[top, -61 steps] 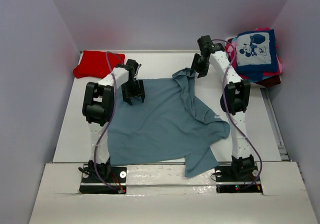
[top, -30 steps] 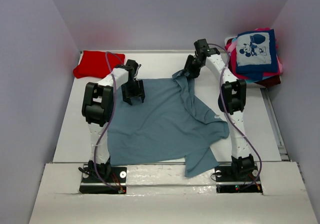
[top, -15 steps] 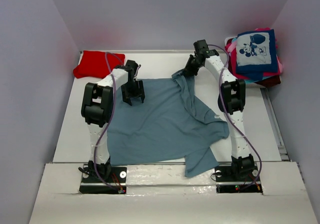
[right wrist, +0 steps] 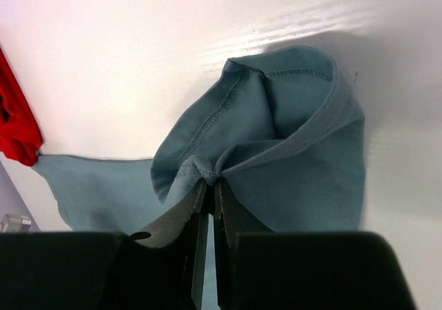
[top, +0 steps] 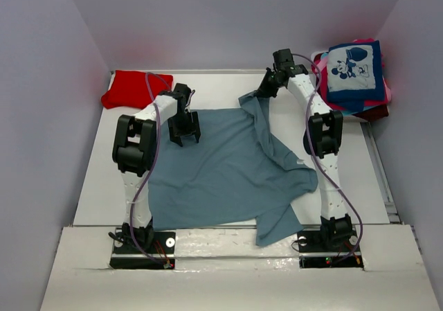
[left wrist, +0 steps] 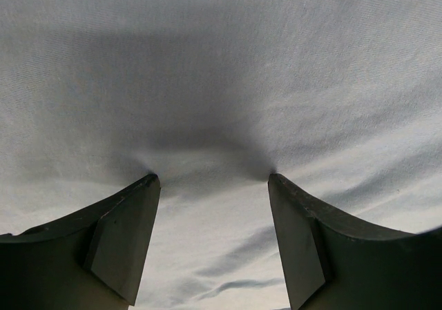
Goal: Fold and stack the t-shirts
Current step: Flatten out the tshirt
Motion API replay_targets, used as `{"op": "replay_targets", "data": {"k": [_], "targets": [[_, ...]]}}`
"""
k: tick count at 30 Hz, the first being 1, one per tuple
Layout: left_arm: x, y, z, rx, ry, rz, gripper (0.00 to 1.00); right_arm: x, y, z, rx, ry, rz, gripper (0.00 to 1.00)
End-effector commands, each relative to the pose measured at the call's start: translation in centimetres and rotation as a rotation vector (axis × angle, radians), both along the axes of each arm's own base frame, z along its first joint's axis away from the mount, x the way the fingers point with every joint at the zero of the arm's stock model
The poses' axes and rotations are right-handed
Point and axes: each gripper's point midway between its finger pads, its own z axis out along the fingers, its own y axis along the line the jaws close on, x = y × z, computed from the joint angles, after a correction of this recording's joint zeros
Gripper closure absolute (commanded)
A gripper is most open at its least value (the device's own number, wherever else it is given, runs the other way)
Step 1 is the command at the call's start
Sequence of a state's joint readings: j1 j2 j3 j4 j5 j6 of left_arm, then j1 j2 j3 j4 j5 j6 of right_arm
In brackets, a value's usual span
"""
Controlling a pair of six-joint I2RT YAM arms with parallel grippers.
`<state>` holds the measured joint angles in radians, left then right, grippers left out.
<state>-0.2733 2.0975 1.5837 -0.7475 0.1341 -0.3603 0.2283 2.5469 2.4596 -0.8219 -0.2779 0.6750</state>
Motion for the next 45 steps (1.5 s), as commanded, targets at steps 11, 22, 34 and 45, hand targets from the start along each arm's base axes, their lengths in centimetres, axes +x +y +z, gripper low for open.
{"op": "replay_targets", "data": {"k": [11,22,34,45], "targets": [[-1.6,0.1,-0.9,0.000,0.051,-0.020,0.23,3.9,-6.3,8.7,-0.066,-0.250,-0.088,0.89],[-1.5,-0.2,-0.7,-0.015,0.048,-0.021,0.23,3.5,-9.1,9.4,-0.203,-0.284,-0.043,0.89],[-1.8,-0.3,-0.6,-0.027,0.046,-0.020,0.23,3.8,-10.1,11.4,-0.280,-0.364,-0.022,0.90],[-1.8,-0.4,-0.2,-0.034,0.036,-0.022,0.23,4.8,-14.0,15.1,-0.479,-0.471,-0.128,0.92]]}}
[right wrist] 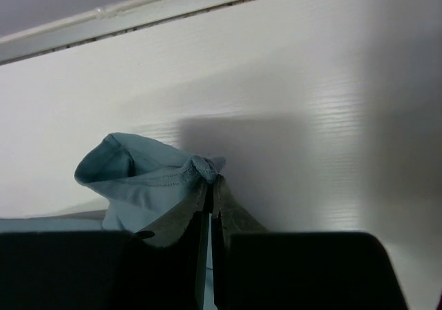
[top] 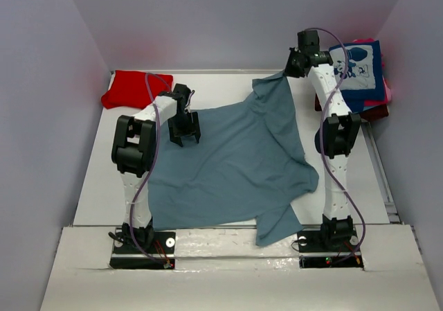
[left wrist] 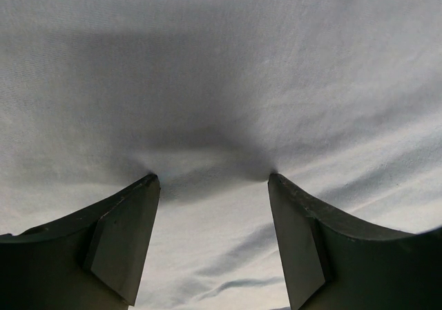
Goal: Fold and stack the t-shirts
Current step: Flatten out the tshirt
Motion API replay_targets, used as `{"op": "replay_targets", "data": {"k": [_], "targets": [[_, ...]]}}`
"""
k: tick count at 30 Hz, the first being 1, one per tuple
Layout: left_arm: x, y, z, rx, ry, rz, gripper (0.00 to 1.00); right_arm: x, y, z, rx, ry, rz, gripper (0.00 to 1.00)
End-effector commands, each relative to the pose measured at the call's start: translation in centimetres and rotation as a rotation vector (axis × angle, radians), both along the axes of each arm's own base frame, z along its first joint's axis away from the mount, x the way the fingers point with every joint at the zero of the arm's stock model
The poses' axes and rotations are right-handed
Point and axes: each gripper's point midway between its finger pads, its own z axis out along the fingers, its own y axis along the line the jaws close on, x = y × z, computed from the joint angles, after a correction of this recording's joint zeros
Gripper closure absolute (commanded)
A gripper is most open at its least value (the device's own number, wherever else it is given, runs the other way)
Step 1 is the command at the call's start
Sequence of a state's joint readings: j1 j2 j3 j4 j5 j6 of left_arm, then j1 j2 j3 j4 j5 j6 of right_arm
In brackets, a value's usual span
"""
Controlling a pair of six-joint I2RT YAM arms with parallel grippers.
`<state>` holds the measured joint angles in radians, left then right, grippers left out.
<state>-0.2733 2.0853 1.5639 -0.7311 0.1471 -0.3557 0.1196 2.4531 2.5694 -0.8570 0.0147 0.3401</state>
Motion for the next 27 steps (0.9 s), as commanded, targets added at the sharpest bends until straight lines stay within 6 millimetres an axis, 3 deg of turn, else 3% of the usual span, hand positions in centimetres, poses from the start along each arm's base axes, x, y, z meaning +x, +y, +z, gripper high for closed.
{"op": "replay_targets", "data": {"k": [1,5,9,13,14,15,21,25,26,27], "targets": [[-1.6,-0.2,-0.2,-0.020,0.042,-0.016,0.23,1.0,-1.7,7.6,-0.086,-0.202,-0.040,0.92],[-1.8,-0.2,-0.2,-0.021,0.042,-0.016,0.23,1.5,-1.7,8.9,-0.097,-0.251,-0.025,0.91],[-1.8,-0.2,-0.2,-0.023,0.042,-0.015,0.23,2.0,-0.7,8.8,-0.072,-0.264,0.024,0.83],[-1.8,-0.3,-0.1,-0.028,0.041,-0.017,0.23,1.7,0.0,7.2,-0.039,-0.221,0.046,0.46],[-1.8,-0.3,-0.1,-0.029,0.043,-0.016,0.23,1.5,0.1,6.9,-0.034,-0.208,0.046,0.20],[-1.8,-0.3,-0.1,-0.031,0.043,-0.018,0.23,1.3,0.1,6.4,-0.030,-0.191,0.040,0.03],[-1.6,-0.5,0.1,-0.037,0.033,-0.017,0.23,-1.4,0.2,4.2,0.026,-0.064,-0.005,0.00],[-1.8,-0.3,0.4,-0.035,0.020,-0.002,0.23,-5.0,1.7,2.6,0.136,0.063,-0.001,0.00],[-1.8,-0.3,0.5,-0.035,0.013,0.004,0.23,-6.5,1.8,0.4,0.150,0.142,-0.007,0.00],[-1.9,-0.2,0.6,-0.034,0.008,0.014,0.23,-8.0,2.7,0.5,0.172,0.171,0.014,0.00]]}}
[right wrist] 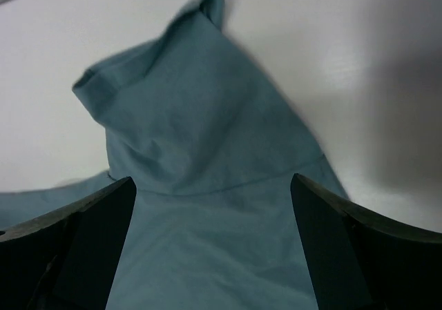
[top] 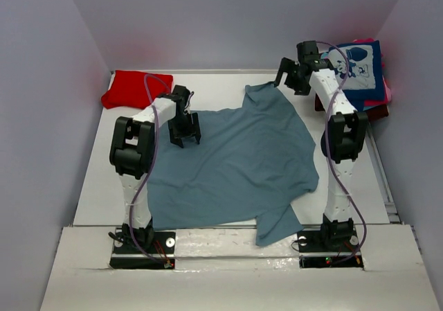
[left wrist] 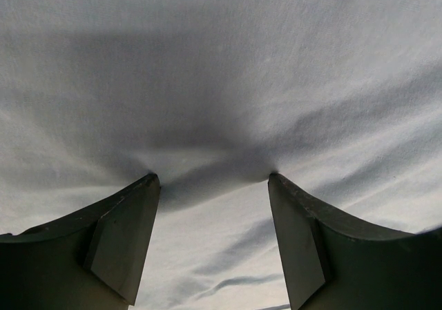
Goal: Fold and stack the t-shirts
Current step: Flatten out the tshirt
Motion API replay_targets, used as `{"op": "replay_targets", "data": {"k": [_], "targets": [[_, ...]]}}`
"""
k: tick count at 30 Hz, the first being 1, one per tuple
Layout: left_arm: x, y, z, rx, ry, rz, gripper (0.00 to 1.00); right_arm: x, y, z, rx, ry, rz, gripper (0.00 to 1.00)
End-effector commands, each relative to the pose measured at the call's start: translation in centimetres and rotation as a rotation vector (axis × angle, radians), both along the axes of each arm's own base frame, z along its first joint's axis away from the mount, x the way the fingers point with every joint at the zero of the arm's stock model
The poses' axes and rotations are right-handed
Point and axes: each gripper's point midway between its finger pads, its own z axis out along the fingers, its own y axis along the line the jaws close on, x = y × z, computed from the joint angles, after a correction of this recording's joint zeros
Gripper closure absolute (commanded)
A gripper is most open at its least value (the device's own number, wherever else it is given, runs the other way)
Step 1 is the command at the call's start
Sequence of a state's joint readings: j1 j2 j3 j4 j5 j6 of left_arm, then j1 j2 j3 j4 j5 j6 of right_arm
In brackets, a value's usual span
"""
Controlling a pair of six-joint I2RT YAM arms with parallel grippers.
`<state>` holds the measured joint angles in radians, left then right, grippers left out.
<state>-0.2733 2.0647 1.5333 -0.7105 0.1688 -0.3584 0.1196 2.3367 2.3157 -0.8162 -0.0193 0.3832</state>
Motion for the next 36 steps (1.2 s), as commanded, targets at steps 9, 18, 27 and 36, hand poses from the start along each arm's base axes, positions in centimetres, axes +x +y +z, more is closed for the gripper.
{"op": "replay_targets", "data": {"k": [9,18,27,36], "targets": [[0.4,2.4,1.6,0.029,-0.051,0.102,0.23,-15.2,3.2,-3.0,0.147,0.342,0.035,0.03],[2.9,5.0,4.5,0.095,-0.148,0.164,0.23,-19.6,2.6,-7.9,0.122,0.489,0.042,0.06],[0.3,4.8,4.6,0.058,-0.121,0.182,0.22,-20.7,1.9,-10.4,0.086,0.535,0.051,0.06],[-1.1,4.1,1.7,0.010,-0.034,0.178,0.22,-20.5,2.1,-11.5,0.085,0.568,0.069,0.06]]}}
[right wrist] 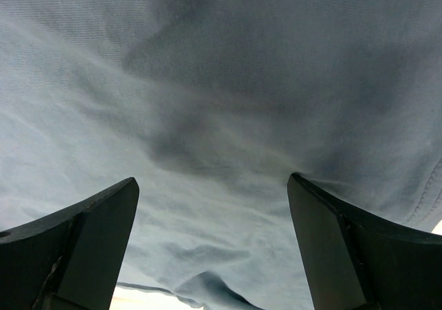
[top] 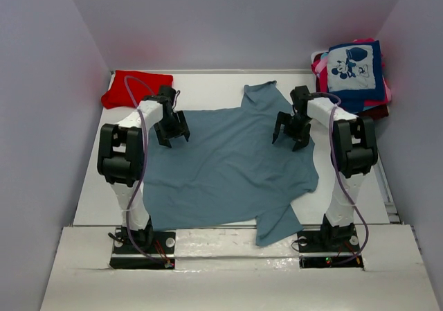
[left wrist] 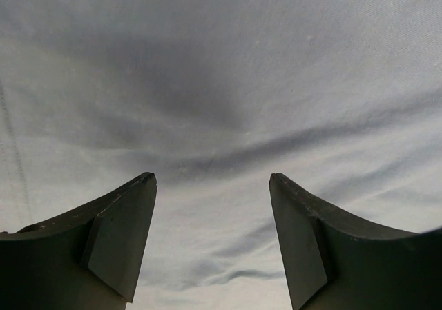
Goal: Fold and stack the t-shirts
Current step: Flatten out the tshirt
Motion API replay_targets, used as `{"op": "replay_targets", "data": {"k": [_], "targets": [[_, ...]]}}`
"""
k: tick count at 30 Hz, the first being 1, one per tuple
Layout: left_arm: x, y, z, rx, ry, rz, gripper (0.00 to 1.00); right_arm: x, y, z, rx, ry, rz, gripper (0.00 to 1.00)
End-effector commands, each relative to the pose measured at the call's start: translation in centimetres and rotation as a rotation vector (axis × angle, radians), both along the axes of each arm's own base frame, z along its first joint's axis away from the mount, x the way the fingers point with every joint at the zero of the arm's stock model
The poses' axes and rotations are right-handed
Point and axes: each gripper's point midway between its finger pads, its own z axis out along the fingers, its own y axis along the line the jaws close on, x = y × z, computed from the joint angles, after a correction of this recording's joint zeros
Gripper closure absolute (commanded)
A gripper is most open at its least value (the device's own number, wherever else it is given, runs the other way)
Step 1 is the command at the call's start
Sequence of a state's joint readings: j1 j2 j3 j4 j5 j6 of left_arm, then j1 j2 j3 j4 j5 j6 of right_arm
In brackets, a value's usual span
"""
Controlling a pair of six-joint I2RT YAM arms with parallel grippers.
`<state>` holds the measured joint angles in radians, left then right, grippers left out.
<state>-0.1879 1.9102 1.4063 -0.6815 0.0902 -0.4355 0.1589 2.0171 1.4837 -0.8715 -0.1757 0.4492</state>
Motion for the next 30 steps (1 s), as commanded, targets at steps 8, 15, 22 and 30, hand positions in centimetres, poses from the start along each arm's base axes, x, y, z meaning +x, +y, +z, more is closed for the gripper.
{"op": "replay_targets", "data": {"k": [8,15,22,30], "targets": [[-1.8,-0.6,-1.3,-0.107,0.065,0.013,0.21,-1.9,-0.3,-1.2,-0.011,0.046,0.023,0.05],[-3.8,-0.8,-1.9,-0.202,0.104,0.031,0.21,-4.9,-0.8,-1.4,-0.021,0.096,0.007,0.04],[-5.6,-1.0,-1.6,-0.276,0.126,0.043,0.21,-7.9,-0.9,-0.6,-0.006,0.130,0.003,0.04],[-7.5,-1.0,-0.9,-0.304,0.141,0.034,0.21,-10.7,-1.3,-0.1,-0.010,0.160,0.005,0.03]]}}
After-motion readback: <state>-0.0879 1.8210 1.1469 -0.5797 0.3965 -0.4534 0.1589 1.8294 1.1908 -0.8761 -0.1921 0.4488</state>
